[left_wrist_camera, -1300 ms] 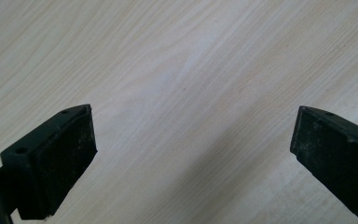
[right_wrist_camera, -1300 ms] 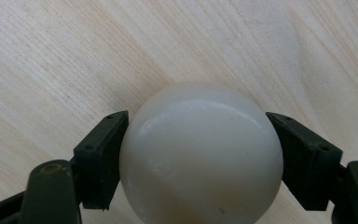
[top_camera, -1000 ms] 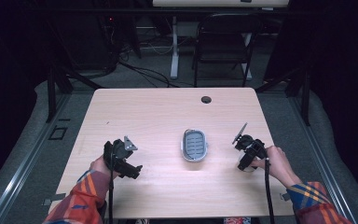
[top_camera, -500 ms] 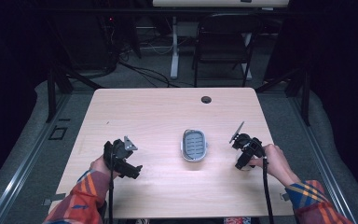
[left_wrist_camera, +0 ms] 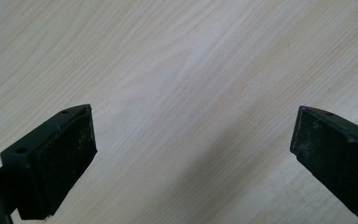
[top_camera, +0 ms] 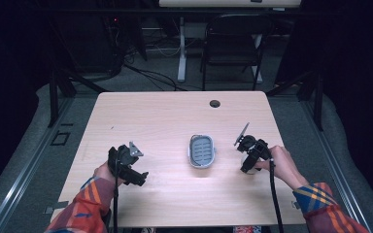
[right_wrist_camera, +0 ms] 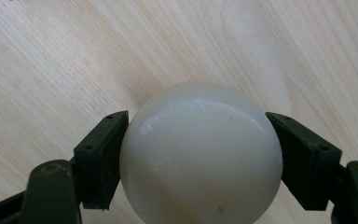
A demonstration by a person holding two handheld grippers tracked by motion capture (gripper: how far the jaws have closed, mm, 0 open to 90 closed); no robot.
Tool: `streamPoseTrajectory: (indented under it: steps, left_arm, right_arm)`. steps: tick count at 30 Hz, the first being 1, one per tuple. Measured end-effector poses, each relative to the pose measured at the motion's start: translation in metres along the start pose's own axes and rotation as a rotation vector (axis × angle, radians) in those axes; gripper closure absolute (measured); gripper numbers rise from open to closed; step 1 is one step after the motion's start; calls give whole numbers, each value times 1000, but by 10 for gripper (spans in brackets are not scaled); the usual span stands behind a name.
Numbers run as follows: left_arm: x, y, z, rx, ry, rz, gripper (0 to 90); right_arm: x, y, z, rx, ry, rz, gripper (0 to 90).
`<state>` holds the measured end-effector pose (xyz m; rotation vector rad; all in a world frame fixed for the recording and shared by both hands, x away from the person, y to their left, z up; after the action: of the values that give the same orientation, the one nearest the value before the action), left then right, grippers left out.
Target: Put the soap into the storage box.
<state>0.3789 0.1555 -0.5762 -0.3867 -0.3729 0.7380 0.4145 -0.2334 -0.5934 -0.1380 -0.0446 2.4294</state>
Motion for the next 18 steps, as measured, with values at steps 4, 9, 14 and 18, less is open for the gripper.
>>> streamPoseTrajectory:
  steps: [4,9,14,18]
  left_arm:
    - [0,0,0,-2,3,0,2]
    - [0,0,0,-1,2,0,2]
    - [0,0,0,-1,3,0,2]
    - [0,0,0,0,3,1,2]
  right_arm:
    - [0,-4,2,5,8,14,243]
    - [1,-8,4,9,3,19,243]
    - [0,-14,5,9,12,27,243]
    - [-1,-18,6,1,17,32,243]
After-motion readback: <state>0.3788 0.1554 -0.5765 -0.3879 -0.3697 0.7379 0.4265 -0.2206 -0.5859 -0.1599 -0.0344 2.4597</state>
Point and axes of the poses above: each handheld gripper's, and its own axes: z roughly backward along the jaws, y roughly out of its underside, x roughly to its left, the point moved 8 cm from there along -z, roughly forward along the jaws, and after that the axes turned 2 degrees about x, right-handed, at the moved point
